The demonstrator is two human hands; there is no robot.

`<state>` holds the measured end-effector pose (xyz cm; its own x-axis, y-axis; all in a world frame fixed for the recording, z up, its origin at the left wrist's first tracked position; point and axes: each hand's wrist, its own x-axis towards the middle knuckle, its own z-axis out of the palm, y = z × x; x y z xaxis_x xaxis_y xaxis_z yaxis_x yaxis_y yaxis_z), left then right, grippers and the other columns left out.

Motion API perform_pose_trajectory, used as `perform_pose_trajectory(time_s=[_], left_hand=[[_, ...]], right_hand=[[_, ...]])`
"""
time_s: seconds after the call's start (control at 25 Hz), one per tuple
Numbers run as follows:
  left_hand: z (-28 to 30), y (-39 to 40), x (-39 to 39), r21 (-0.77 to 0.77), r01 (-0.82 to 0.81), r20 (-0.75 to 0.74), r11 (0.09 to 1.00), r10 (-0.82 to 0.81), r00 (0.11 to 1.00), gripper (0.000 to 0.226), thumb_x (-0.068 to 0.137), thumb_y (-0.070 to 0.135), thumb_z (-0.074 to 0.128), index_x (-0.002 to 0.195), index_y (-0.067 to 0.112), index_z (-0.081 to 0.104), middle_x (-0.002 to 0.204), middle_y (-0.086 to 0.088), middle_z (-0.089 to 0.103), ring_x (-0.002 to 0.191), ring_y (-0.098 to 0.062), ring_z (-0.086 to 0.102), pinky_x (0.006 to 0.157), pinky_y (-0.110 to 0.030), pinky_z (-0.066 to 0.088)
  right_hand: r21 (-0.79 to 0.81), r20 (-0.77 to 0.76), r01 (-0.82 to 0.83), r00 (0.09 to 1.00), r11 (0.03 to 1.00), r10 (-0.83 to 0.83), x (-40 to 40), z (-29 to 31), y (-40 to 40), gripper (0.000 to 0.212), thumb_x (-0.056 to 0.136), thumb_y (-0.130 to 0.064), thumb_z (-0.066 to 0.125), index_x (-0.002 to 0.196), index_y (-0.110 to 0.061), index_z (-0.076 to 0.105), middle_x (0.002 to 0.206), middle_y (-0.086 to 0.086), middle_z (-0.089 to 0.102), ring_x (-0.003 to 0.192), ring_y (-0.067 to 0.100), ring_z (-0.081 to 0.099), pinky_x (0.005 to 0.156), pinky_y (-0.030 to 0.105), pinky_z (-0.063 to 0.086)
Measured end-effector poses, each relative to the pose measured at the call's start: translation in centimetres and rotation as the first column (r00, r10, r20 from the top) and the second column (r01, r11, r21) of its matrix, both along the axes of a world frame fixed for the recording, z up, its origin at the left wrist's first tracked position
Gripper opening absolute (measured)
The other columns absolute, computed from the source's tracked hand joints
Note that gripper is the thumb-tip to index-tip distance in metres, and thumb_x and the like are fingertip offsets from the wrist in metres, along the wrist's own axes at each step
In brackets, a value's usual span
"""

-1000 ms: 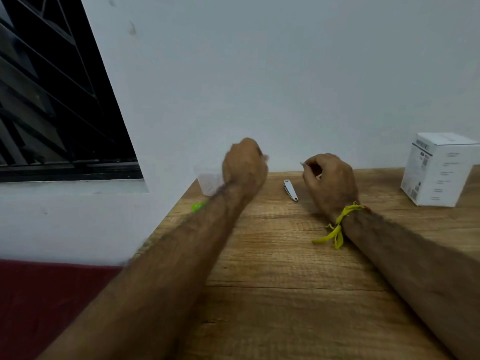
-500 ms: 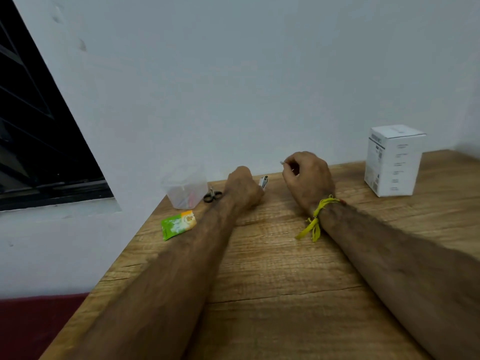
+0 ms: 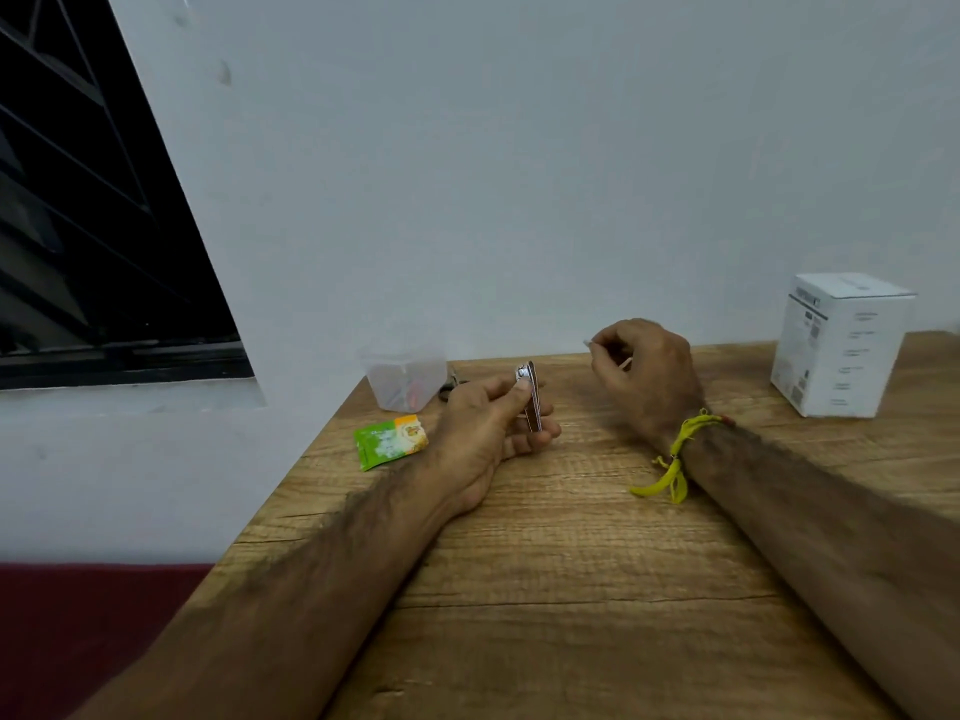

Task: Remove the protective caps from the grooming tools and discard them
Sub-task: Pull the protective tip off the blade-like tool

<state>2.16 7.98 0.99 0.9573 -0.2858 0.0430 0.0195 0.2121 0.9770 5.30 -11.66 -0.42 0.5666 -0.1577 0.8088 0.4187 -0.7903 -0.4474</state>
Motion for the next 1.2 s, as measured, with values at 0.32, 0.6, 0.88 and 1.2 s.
perform_pose_trajectory(time_s=[0.32, 0.6, 0.88, 1.2], left_hand=[[-0.3, 0.4, 1.2, -0.010, -0.043, 0.068, 0.999, 0.044, 0.997, 0.026, 0.089, 0.011, 0.072, 0.112, 0.000, 0.066, 0.086, -0.013, 0.076, 0.069, -0.025, 0.074, 0.044, -0.023, 0.054], [0.0, 1.3, 1.7, -0.098, -0.129, 0.064, 0.987, 0.136, 0.989, 0.021, 0.088, 0.004, 0.072, 0.107, 0.002, 0.065, 0.090, -0.014, 0.074, 0.073, -0.027, 0.075, 0.054, -0.025, 0.059], [-0.1, 1.4, 2.2, -0.076, -0.222, 0.028, 0.972, 0.225, 0.974, 0.029, 0.082, 0.007, 0.079, 0.106, 0.001, 0.065, 0.095, -0.020, 0.073, 0.076, -0.028, 0.074, 0.050, -0.026, 0.058], [-0.8, 1.5, 3.0, -0.047, -0.267, 0.065, 0.962, 0.270, 0.961, 0.031, 0.084, 0.007, 0.078, 0.111, -0.002, 0.066, 0.099, -0.023, 0.075, 0.072, -0.021, 0.073, 0.053, -0.023, 0.056]], right_hand=[[0.350, -0.112, -0.151, 0.973, 0.925, 0.201, -0.3, 0.4, 1.6, 0.010, 0.092, -0.023, 0.072, 0.084, -0.017, 0.071, 0.074, -0.003, 0.071, 0.073, 0.016, 0.071, 0.064, 0.028, 0.057], [0.592, -0.201, -0.266, 0.865, 0.761, 0.459, -1.1, 0.8, 3.2, 0.010, 0.095, -0.014, 0.069, 0.095, -0.004, 0.067, 0.079, 0.012, 0.074, 0.070, 0.022, 0.072, 0.055, 0.030, 0.057], [0.713, -0.218, -0.310, 0.754, 0.629, 0.619, -1.4, 0.9, 4.5, 0.010, 0.097, -0.012, 0.066, 0.097, -0.002, 0.063, 0.080, 0.014, 0.075, 0.070, 0.022, 0.072, 0.050, 0.030, 0.057], [0.721, -0.267, -0.323, 0.687, 0.613, 0.675, -1.5, 0.6, 5.2, 0.015, 0.095, -0.016, 0.068, 0.098, -0.001, 0.065, 0.088, 0.016, 0.075, 0.077, 0.022, 0.073, 0.057, 0.033, 0.061]])
